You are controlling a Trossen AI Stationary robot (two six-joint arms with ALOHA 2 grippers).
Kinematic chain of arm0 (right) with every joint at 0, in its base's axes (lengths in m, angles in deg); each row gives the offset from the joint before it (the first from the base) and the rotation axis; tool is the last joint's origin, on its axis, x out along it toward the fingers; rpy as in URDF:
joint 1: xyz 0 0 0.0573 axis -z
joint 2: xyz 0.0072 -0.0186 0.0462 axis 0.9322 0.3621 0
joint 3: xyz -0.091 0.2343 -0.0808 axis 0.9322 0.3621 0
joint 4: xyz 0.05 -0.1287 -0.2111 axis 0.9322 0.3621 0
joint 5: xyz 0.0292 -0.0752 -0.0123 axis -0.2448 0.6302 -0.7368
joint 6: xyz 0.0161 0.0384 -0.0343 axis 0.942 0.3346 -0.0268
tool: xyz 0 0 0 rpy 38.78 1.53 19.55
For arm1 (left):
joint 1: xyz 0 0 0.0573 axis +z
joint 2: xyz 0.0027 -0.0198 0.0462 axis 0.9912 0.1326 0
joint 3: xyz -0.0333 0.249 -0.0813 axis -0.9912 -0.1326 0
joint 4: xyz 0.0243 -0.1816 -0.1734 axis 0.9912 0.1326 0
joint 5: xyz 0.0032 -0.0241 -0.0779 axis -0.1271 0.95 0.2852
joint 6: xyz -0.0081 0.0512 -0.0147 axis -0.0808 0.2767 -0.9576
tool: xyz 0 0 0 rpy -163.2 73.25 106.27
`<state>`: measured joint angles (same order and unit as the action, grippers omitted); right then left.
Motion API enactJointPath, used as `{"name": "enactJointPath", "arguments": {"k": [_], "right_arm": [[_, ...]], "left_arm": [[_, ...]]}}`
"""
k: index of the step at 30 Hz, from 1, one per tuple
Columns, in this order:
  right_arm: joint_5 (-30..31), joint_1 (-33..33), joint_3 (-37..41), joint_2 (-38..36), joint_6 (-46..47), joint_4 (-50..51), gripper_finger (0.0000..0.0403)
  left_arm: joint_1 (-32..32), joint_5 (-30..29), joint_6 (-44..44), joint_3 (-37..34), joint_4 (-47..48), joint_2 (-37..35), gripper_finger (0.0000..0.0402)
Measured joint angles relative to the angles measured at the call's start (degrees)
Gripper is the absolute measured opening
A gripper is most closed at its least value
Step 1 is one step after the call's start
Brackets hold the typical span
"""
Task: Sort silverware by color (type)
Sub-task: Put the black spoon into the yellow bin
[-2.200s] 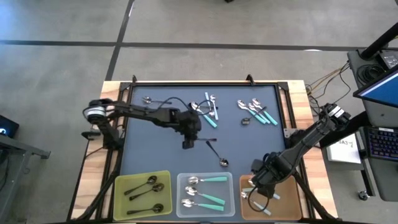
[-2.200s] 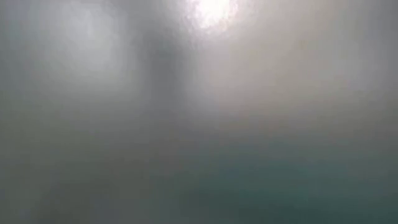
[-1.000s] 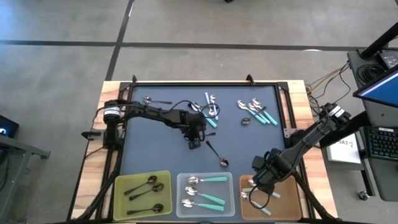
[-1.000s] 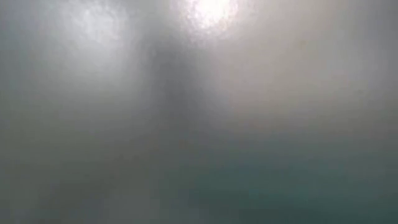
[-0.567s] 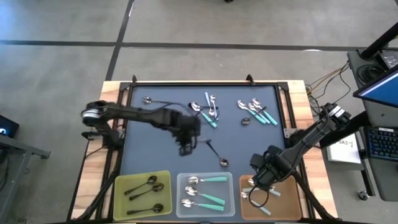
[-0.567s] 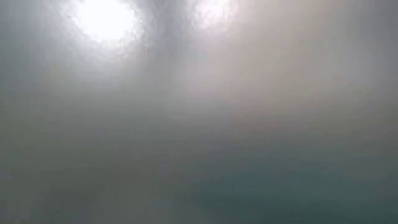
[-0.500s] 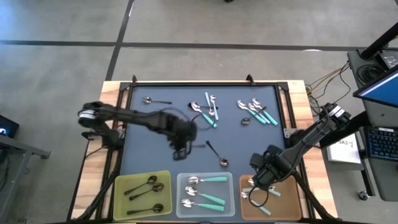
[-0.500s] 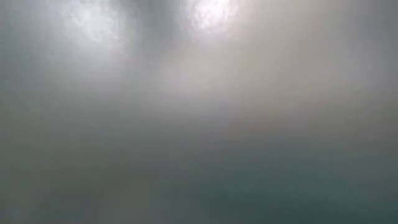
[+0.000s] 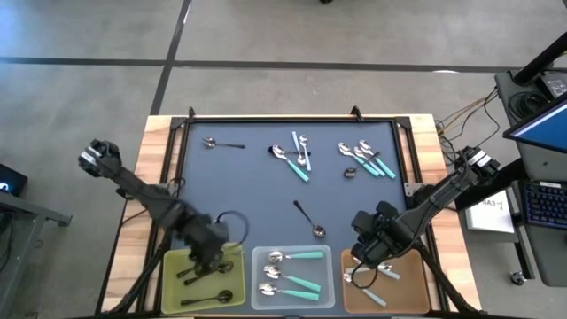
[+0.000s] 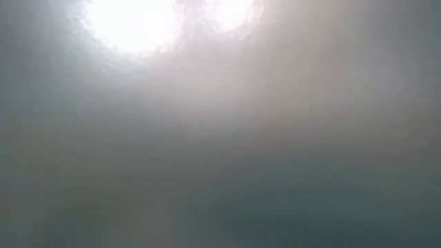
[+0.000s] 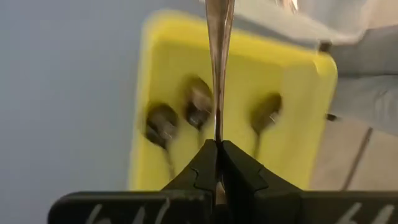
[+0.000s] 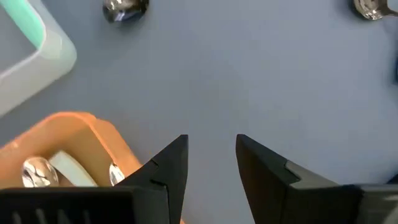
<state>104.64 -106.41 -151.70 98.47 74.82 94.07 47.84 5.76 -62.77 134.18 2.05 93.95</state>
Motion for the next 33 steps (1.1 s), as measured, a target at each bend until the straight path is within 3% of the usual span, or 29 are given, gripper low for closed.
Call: {"name": "enactJointPath", "arguments": {"k": [5, 9, 14, 18, 27, 33], "right_arm": [[1.2, 1.0, 0.0, 0.0, 0.9, -2.6, 0.0126], [1.1, 1.5, 0.0, 0.0, 1.0, -5.3, 0.0125], [1.1, 2.0, 0.0, 0.1, 1.2, -9.5, 0.0129], [1.2, 3.5, 0.0, 0.2, 4.6, -12.8, 0.0127], [1.5, 6.4, 0.0, 0.2, 11.5, -14.2, 0.0123], [-2.2, 4.0, 0.0, 0.2, 14.6, -14.6, 0.0123]], "left_arm": [[-10.3, -1.4, -11.9, -3.6, -5.0, -1.2, 0.0002], [-14.2, -4.5, -18.1, -5.4, -5.0, -0.8, 0.0023], [-14.8, -5.0, -16.7, -5.8, -5.7, 0.3, 0.0065], [-14.4, -10.3, -11.2, -5.1, -7.5, 0.9, 0.0098], [-7.6, -25.3, 3.7, -2.5, -8.8, 0.9, 0.013], [5.5, -25.2, 12.8, -2.5, -12.7, 1.3, 0.013]]}}
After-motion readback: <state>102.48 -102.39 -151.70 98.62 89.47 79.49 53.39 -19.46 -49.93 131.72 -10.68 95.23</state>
